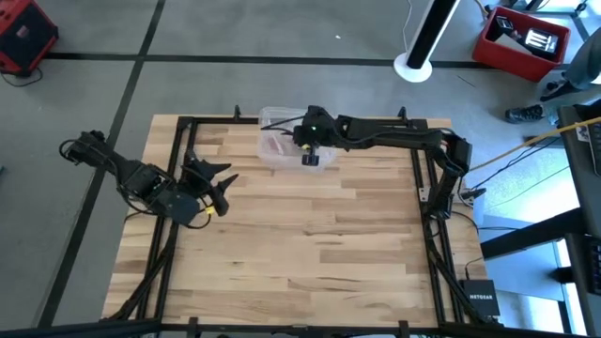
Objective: Roll bandage
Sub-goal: Close the container
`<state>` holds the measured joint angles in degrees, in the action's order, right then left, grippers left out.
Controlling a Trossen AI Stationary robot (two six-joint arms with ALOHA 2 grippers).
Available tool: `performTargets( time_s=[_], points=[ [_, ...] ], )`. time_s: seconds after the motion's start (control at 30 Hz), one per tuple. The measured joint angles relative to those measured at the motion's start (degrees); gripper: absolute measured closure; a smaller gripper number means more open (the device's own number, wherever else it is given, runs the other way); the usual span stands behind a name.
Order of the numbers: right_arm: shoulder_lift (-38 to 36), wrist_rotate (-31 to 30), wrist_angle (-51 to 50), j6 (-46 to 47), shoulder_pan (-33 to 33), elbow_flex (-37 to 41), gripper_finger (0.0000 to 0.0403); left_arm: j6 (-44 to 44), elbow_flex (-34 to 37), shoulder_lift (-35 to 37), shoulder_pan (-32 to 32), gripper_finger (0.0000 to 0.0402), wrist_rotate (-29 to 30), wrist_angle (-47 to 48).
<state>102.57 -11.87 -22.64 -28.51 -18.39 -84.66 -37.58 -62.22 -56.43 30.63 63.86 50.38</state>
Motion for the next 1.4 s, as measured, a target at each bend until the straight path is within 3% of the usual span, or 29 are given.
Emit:
performTargets(
  time_s=[0.3, 0.53, 1.0, 1.17, 1.4],
  points=[
    [4.2, -4.3, 0.9, 1.8, -0.4, -0.2, 0.0369, -1.7, 0.0, -1.5, 0.0, 0.0247, 0.0, -0.3],
    [4.4, -0.4, 4.5, 1.2, -0.4, 0.0, 0.0366, -2.5, 0.0, -1.5, 0.0, 0.0247, 0.0, -0.4],
    [7.4, 0.8, 8.5, 1.4, -0.8, -0.2, 0.0342, -2.5, 0.0, -1.4, 0.1, 0.0247, -0.3, -0.4],
    [8.2, 4.0, 10.0, 3.2, -0.8, -0.2, 0.0316, -2.5, 0.0, -1.4, 0.1, 0.0247, -1.2, -0.4],
    [6.2, 1.7, 8.6, 4.2, -0.8, -0.5, 0.0254, -2.5, 0.0, -1.4, 0.1, 0.0247, -1.3, -0.3]
  ],
)
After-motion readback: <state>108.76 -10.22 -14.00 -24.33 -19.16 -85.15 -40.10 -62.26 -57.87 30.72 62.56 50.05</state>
